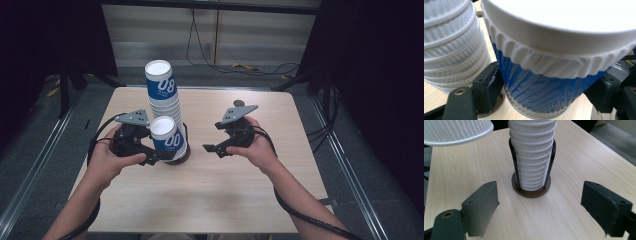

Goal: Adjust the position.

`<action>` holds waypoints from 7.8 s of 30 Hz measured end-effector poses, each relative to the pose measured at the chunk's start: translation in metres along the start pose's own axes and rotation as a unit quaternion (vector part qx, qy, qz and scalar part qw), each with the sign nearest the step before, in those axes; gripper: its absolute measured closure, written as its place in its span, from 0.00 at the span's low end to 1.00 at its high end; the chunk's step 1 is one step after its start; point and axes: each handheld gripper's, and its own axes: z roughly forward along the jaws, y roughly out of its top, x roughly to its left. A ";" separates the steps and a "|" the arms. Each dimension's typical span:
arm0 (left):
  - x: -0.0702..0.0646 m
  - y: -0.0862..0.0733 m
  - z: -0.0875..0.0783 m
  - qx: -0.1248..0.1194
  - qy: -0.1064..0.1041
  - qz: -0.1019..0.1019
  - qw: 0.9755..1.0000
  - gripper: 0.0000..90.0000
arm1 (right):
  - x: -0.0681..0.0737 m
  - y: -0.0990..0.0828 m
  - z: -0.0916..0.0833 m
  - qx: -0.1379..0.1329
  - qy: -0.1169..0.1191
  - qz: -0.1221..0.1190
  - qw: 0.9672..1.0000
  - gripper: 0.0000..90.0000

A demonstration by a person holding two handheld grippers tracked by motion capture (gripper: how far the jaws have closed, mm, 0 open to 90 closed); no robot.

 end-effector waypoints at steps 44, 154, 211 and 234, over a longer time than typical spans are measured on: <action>-0.009 0.009 0.061 0.074 -0.021 0.037 0.996 0.26 | -0.003 -0.057 -0.024 0.015 -0.005 0.031 0.999 0.15; -0.024 0.019 0.145 0.322 -0.026 0.122 0.938 0.26 | 0.014 -0.049 -0.015 0.056 0.100 -0.042 0.993 0.18; -0.016 0.008 0.126 0.232 -0.040 0.110 0.966 0.21 | 0.006 -0.060 -0.026 0.011 0.094 -0.014 0.995 0.32; -0.009 -0.010 0.120 0.140 -0.052 0.070 0.986 0.21 | 0.002 -0.073 -0.030 -0.030 0.095 0.020 0.995 0.32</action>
